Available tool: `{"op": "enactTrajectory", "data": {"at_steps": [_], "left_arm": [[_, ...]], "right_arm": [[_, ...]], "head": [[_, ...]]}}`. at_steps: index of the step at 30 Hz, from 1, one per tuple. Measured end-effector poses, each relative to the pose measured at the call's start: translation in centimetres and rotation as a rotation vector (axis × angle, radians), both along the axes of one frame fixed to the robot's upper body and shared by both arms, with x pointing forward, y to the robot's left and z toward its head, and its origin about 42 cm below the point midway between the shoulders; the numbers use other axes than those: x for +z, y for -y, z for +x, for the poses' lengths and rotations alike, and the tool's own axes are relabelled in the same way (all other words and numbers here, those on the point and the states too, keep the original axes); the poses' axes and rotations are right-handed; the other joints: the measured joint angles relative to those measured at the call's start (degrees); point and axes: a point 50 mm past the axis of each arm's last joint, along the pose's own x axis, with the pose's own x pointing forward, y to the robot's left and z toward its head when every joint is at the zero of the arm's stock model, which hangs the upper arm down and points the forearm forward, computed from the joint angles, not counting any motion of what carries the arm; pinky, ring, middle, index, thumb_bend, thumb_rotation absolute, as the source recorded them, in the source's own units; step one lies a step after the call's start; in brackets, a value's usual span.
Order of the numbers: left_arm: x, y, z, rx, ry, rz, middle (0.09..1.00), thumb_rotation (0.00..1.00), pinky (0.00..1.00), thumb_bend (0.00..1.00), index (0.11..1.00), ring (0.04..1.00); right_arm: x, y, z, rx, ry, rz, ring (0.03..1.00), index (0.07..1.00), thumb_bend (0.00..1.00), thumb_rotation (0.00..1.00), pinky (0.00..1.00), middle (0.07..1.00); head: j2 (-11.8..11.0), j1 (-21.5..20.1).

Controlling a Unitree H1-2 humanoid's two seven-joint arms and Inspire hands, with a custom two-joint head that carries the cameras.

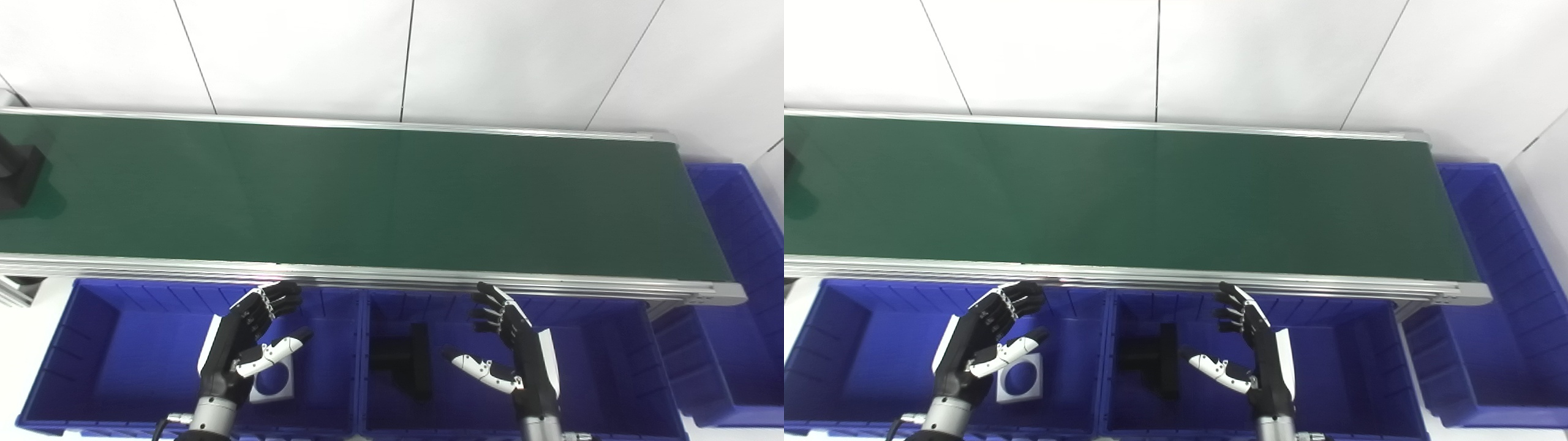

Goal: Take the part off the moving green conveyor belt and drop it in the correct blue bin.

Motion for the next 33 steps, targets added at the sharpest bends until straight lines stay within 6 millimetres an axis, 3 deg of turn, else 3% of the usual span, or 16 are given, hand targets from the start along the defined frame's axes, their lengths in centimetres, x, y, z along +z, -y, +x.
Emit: {"op": "enactTrajectory", "data": {"at_steps": [10,13,18,23,31,33], "left_arm": [[0.0,-0.1,0.0,0.0,0.001,0.0,0.708,0.0,0.73,0.59,0.669,0.688],[0.0,0.1,-0.1,-0.001,-0.001,0.0,0.707,0.0,0.74,0.59,0.669,0.688],[-0.6,0.8,-0.5,-0.013,-0.018,0.01,0.722,0.0,0.76,0.58,0.677,0.702],[-1.8,1.8,-1.1,-0.019,-0.054,0.011,0.731,0.0,0.77,0.58,0.683,0.707],[-2.8,3.6,-1.1,-0.02,-0.052,0.016,0.728,0.0,0.79,0.58,0.68,0.72],[-3.1,3.9,-1.1,-0.018,-0.058,0.012,0.729,0.0,0.8,0.58,0.676,0.722]], "right_arm": [[-0.1,0.0,-0.1,0.002,-0.002,0.002,0.718,0.813,0.66,0.11,0.63,0.783],[-0.1,0.1,-0.3,0.003,-0.008,0.003,0.714,0.817,0.65,0.1,0.63,0.778],[-0.7,1.1,-0.8,0.001,-0.031,0.006,0.713,0.821,0.65,0.11,0.63,0.785],[-1.5,2.7,-1.2,0.0,-0.065,0.004,0.711,0.825,0.63,0.07,0.63,0.784],[-2.8,3.9,-1.4,-0.013,-0.116,0.031,0.721,0.828,0.61,0.0,0.64,0.782],[-3.0,4.0,-1.3,-0.017,-0.126,0.034,0.721,0.829,0.6,0.0,0.64,0.784]], "head": [[-0.3,0.4],[-2.7,6.4],[-5.1,10.7],[-9.1,18.2],[-13.4,22.5],[-13.4,22.6]]}}
